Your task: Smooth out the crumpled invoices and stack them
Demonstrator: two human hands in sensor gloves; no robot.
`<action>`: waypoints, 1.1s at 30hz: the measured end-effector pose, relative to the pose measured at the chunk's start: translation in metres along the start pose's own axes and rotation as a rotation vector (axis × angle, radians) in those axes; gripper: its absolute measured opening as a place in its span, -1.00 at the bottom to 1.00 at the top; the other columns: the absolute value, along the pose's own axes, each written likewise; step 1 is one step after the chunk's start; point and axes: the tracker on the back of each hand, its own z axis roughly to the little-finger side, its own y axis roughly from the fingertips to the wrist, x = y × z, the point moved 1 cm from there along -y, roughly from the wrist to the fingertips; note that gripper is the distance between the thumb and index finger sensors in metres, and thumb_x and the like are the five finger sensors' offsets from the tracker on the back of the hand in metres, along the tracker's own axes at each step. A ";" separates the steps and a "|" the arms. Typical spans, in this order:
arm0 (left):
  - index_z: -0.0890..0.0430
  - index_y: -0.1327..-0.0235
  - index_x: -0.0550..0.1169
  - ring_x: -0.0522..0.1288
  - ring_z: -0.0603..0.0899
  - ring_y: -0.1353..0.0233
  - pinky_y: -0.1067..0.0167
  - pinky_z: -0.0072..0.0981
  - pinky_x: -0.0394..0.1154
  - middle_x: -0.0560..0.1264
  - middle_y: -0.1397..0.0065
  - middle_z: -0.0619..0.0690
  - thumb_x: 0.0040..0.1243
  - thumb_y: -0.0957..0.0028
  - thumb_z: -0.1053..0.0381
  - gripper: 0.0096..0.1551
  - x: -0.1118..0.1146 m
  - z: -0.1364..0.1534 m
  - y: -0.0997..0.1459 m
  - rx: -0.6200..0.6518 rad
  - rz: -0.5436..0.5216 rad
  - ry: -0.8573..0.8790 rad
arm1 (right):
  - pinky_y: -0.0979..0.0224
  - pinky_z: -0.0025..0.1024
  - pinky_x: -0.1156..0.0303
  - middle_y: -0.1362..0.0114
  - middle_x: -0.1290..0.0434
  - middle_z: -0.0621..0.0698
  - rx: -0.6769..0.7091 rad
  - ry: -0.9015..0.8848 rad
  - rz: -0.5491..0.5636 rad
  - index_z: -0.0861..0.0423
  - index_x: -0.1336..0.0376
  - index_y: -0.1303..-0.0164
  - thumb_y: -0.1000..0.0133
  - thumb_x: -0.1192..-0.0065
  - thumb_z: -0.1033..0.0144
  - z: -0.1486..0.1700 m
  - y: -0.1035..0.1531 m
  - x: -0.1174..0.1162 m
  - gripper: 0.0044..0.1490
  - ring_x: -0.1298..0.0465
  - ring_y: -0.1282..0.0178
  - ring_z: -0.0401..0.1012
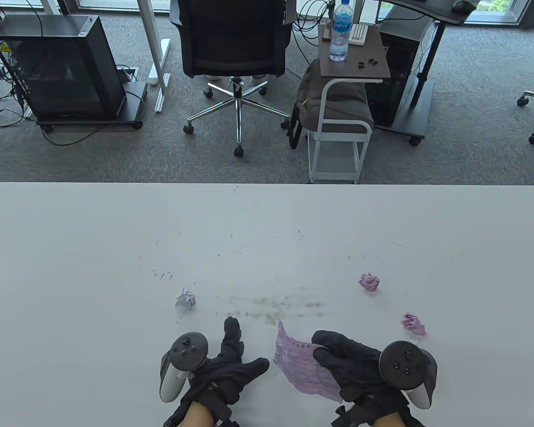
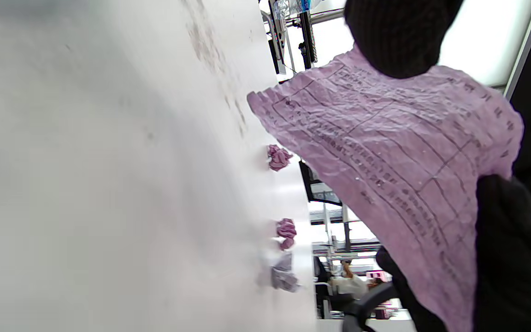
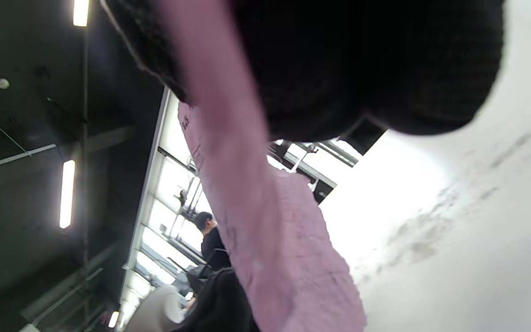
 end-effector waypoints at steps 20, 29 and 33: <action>0.13 -0.54 0.40 0.51 0.24 -0.41 -0.31 0.10 0.49 0.11 -0.62 0.19 0.18 -0.28 0.21 -0.47 0.001 -0.025 0.003 0.216 0.000 0.124 | 0.23 -0.27 -0.65 0.07 -0.63 0.11 -0.195 0.045 0.056 0.14 -0.33 -0.24 -0.14 -0.35 0.28 0.032 0.002 0.009 -0.52 -0.64 0.34 -0.20; 0.15 -0.51 0.39 0.61 0.13 -0.14 -0.24 0.11 0.52 0.13 -0.60 0.15 0.20 -0.21 0.29 -0.44 0.007 -0.046 0.008 0.218 -0.128 -0.371 | 0.23 -0.26 -0.65 0.07 -0.63 0.11 -0.213 0.312 0.058 0.14 -0.34 -0.22 -0.13 -0.35 0.27 0.033 0.002 -0.002 -0.52 -0.64 0.33 -0.19; 0.14 -0.53 0.36 0.62 0.13 -0.07 -0.21 0.09 0.53 0.11 -0.59 0.14 0.20 -0.20 0.29 -0.40 0.010 -0.052 0.010 0.222 -0.157 -0.499 | 0.23 -0.25 -0.65 0.08 -0.63 0.12 -0.198 0.374 0.066 0.14 -0.34 -0.21 -0.11 -0.35 0.29 0.029 0.002 -0.007 -0.52 -0.64 0.34 -0.19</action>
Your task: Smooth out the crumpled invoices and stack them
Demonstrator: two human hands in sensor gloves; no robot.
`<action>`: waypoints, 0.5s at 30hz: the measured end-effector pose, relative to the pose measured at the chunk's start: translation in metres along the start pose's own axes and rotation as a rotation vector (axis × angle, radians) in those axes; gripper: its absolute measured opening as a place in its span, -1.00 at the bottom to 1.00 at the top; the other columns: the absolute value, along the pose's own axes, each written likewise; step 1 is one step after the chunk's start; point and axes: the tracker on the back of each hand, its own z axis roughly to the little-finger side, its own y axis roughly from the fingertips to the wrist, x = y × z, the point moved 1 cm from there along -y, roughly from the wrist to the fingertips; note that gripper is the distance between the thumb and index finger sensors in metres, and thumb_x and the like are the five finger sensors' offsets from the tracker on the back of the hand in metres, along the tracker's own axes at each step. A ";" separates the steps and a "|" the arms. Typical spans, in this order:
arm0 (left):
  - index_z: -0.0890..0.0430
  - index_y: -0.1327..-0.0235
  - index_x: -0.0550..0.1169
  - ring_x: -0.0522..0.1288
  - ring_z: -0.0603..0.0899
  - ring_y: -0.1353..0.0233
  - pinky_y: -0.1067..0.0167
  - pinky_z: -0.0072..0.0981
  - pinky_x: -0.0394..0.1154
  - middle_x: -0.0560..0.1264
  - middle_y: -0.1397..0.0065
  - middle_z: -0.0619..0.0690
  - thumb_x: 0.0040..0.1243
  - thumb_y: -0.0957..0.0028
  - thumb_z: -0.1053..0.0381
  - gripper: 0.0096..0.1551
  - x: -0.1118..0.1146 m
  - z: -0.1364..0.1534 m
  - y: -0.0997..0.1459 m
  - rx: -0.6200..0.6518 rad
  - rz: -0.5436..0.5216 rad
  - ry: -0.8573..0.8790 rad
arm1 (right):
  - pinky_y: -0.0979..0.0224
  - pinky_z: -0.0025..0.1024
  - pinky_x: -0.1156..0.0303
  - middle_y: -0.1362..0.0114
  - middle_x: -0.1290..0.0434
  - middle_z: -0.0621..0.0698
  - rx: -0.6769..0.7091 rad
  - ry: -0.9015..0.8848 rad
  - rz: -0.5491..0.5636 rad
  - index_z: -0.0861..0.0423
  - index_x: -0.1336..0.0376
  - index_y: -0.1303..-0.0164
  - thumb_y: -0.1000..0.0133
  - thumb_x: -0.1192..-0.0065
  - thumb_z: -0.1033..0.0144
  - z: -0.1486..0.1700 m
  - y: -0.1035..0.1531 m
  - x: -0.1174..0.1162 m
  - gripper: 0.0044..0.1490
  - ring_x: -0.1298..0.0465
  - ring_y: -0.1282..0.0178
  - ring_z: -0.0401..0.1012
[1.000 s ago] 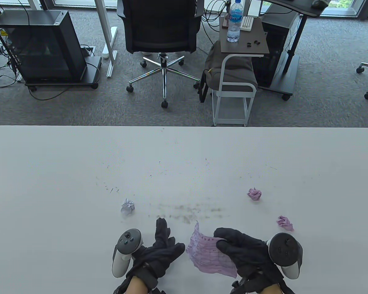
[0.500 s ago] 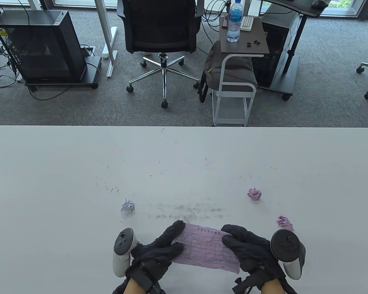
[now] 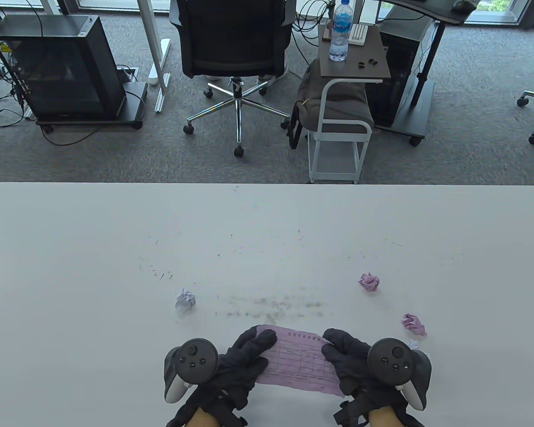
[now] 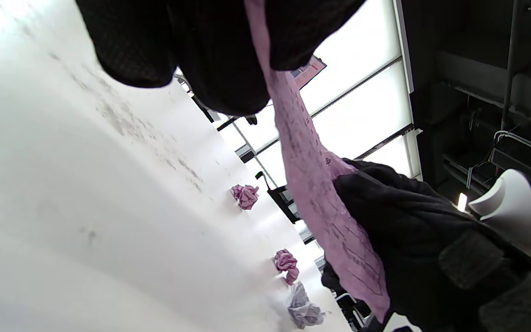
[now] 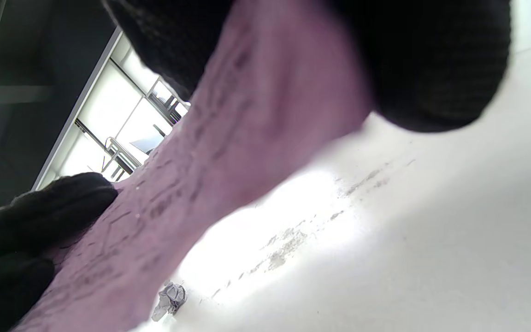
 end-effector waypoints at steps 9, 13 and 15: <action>0.14 -0.54 0.32 0.65 0.08 0.07 -0.15 0.02 0.57 0.10 -0.58 0.13 0.20 -0.19 0.28 -0.38 0.007 -0.004 -0.001 -0.032 0.022 -0.196 | 0.26 -0.25 -0.65 0.12 -0.64 0.13 0.025 0.076 0.021 0.15 -0.36 -0.18 -0.08 -0.35 0.31 -0.005 0.002 -0.003 -0.53 -0.64 0.38 -0.20; 0.13 -0.54 0.31 0.65 0.07 0.06 -0.16 0.02 0.56 0.10 -0.58 0.12 0.19 -0.19 0.27 -0.38 0.009 -0.002 0.000 -0.048 0.033 -0.196 | 0.26 -0.25 -0.65 0.12 -0.63 0.13 0.029 0.120 0.008 0.14 -0.36 -0.18 -0.08 -0.36 0.31 -0.007 0.003 -0.007 -0.53 -0.64 0.38 -0.19; 0.13 -0.54 0.32 0.65 0.08 0.05 -0.17 0.04 0.56 0.11 -0.58 0.13 0.20 -0.19 0.27 -0.38 0.009 -0.002 0.001 -0.045 0.029 -0.183 | 0.25 -0.25 -0.65 0.11 -0.63 0.13 0.034 0.155 0.008 0.14 -0.36 -0.18 -0.08 -0.35 0.31 -0.010 0.003 -0.007 -0.53 -0.64 0.37 -0.19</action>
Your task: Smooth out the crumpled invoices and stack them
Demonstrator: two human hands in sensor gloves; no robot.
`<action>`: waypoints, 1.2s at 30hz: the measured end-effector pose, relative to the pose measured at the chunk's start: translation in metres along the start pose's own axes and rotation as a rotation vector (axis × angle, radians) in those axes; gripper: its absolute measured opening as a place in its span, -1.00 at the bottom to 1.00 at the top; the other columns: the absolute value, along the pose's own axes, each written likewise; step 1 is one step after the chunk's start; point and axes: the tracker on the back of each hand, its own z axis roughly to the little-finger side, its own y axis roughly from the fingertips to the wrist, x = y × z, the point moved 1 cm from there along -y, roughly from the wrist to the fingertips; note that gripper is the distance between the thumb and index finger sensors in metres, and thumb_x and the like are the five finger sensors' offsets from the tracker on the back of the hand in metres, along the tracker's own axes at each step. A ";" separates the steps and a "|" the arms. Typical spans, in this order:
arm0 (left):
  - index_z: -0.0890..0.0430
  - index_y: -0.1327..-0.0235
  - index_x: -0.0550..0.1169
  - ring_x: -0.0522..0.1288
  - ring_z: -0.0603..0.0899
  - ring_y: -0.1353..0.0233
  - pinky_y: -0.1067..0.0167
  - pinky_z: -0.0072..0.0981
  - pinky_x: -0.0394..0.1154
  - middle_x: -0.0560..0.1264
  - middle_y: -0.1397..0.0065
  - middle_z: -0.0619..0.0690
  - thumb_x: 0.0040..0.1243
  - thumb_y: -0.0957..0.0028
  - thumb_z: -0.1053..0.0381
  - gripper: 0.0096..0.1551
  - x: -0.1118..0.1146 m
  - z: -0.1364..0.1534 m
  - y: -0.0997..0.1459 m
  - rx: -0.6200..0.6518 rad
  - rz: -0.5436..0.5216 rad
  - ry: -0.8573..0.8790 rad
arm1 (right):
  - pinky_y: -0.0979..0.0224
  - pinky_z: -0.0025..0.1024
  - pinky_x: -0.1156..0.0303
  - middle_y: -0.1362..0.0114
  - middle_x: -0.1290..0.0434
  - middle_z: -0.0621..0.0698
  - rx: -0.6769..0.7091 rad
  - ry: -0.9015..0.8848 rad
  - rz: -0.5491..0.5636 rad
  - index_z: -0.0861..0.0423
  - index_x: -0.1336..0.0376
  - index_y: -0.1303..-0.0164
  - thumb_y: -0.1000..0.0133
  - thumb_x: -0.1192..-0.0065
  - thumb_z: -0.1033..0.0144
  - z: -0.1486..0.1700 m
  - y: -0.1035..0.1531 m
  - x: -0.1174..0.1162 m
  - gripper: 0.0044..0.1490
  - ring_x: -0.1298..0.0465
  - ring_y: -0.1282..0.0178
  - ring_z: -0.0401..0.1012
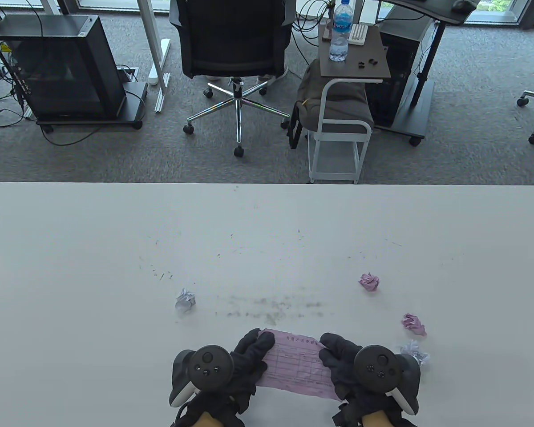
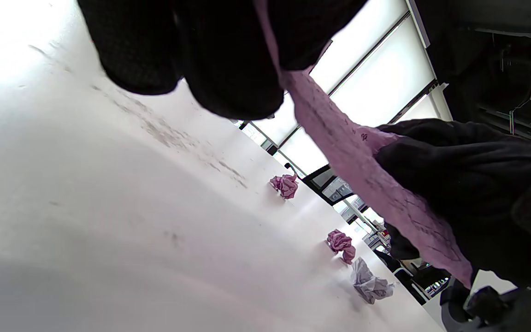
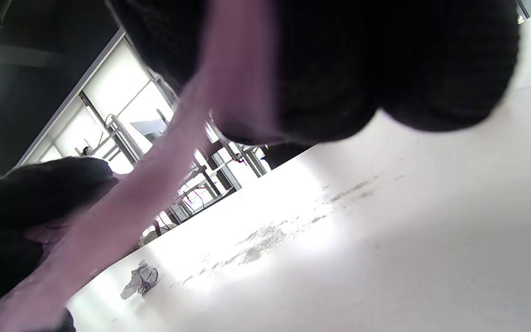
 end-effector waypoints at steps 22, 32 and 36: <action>0.16 -0.63 0.19 0.32 0.46 -0.45 -0.30 0.31 0.33 -0.04 -0.63 0.13 0.12 -0.27 0.11 -0.31 0.005 0.018 -0.025 -0.213 0.219 -0.076 | 0.16 -0.18 -0.64 -0.01 -0.61 0.16 -0.017 0.354 -0.189 0.17 -0.30 -0.26 -0.12 -0.29 0.35 -0.025 -0.039 -0.029 -0.50 -0.65 0.26 -0.13; 0.15 -0.65 0.13 0.07 0.57 -0.51 -0.35 0.35 0.20 -0.12 -0.64 0.11 0.11 -0.28 0.06 -0.27 0.016 0.048 -0.062 -0.276 0.325 -0.291 | 0.14 -0.18 -0.64 -0.03 -0.60 0.15 -0.062 0.446 -0.248 0.15 -0.30 -0.26 -0.12 -0.28 0.34 -0.010 -0.085 -0.069 -0.51 -0.64 0.24 -0.13; 0.14 -0.65 0.10 -0.03 0.58 -0.52 -0.37 0.35 0.11 -0.14 -0.64 0.08 0.10 -0.29 0.04 -0.26 0.018 0.056 -0.072 -0.292 0.335 -0.317 | 0.14 -0.18 -0.64 -0.02 -0.61 0.15 -0.071 0.459 -0.250 0.15 -0.30 -0.26 -0.12 -0.28 0.33 -0.005 -0.102 -0.076 -0.51 -0.64 0.23 -0.13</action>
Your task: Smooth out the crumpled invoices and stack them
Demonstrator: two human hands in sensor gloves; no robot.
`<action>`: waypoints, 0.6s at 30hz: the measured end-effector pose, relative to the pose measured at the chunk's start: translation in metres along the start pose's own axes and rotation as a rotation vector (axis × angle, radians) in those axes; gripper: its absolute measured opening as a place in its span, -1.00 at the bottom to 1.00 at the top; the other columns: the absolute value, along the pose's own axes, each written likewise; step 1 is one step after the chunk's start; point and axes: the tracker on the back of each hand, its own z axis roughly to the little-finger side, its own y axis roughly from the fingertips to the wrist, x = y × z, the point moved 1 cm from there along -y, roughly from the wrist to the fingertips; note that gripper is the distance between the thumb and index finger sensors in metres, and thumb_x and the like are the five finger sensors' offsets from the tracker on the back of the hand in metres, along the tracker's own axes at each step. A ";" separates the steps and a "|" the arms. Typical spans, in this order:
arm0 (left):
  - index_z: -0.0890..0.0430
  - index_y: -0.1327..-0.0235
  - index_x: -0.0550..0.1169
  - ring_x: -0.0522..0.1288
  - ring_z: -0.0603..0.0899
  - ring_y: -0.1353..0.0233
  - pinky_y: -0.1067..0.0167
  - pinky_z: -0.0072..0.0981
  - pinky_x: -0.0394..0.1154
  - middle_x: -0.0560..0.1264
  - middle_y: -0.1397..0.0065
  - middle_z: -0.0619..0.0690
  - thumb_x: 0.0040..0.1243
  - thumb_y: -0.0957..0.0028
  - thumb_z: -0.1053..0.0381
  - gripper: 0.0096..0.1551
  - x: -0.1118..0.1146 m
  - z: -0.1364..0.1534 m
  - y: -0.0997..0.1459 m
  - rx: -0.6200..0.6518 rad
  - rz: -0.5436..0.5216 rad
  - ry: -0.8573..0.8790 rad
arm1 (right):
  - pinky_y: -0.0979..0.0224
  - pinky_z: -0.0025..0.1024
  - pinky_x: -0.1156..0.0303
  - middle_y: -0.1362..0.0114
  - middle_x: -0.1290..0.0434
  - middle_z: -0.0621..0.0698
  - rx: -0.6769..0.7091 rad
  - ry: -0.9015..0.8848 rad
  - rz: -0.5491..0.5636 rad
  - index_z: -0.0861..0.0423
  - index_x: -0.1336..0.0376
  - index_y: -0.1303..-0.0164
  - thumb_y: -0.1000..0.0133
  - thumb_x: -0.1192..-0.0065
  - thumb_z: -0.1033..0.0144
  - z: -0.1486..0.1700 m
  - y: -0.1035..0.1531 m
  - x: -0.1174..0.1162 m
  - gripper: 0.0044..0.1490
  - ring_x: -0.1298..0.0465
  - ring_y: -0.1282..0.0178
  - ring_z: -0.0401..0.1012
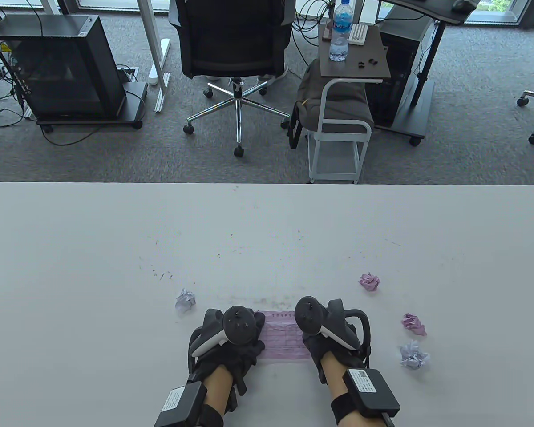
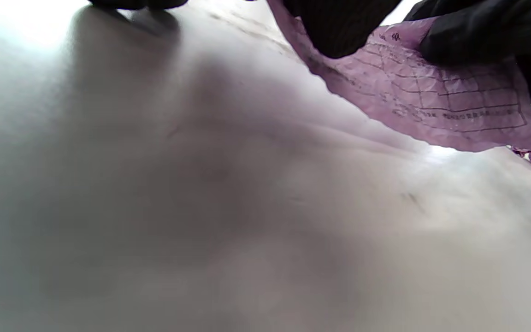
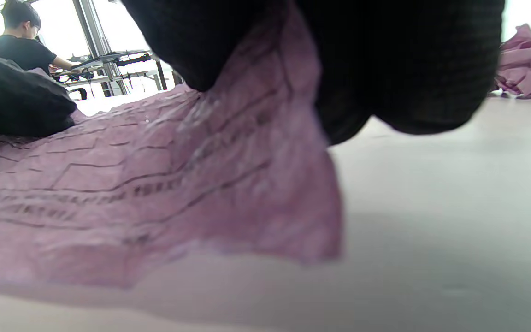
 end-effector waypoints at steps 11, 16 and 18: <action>0.10 -0.65 0.08 -0.20 0.50 -0.54 -0.37 0.35 -0.07 -0.20 -0.63 0.09 0.02 -0.31 0.00 -0.29 0.010 0.008 -0.014 -0.026 0.003 -0.120 | 0.13 -0.18 -0.64 0.03 -0.62 0.13 0.003 0.069 -0.022 0.15 -0.30 -0.25 -0.12 -0.28 0.33 -0.003 -0.022 -0.016 -0.51 -0.63 0.22 -0.14; 0.01 -0.66 0.00 -0.33 0.55 -0.52 -0.34 0.41 -0.18 -0.36 -0.58 0.20 -0.03 -0.31 -0.10 -0.25 0.012 0.021 -0.009 -0.068 0.026 -0.074 | 0.13 -0.19 -0.64 0.02 -0.62 0.11 0.012 0.103 -0.031 0.15 -0.30 -0.24 -0.12 -0.28 0.32 -0.004 -0.020 -0.018 -0.52 -0.63 0.22 -0.14; 0.00 -0.66 -0.01 -0.36 0.54 -0.51 -0.34 0.40 -0.21 -0.37 -0.58 0.21 -0.02 -0.31 -0.12 -0.24 0.011 0.027 -0.007 -0.075 0.028 -0.042 | 0.13 -0.20 -0.64 0.03 -0.62 0.10 0.020 0.117 -0.021 0.14 -0.30 -0.24 -0.12 -0.28 0.32 -0.005 -0.019 -0.018 -0.52 -0.63 0.22 -0.15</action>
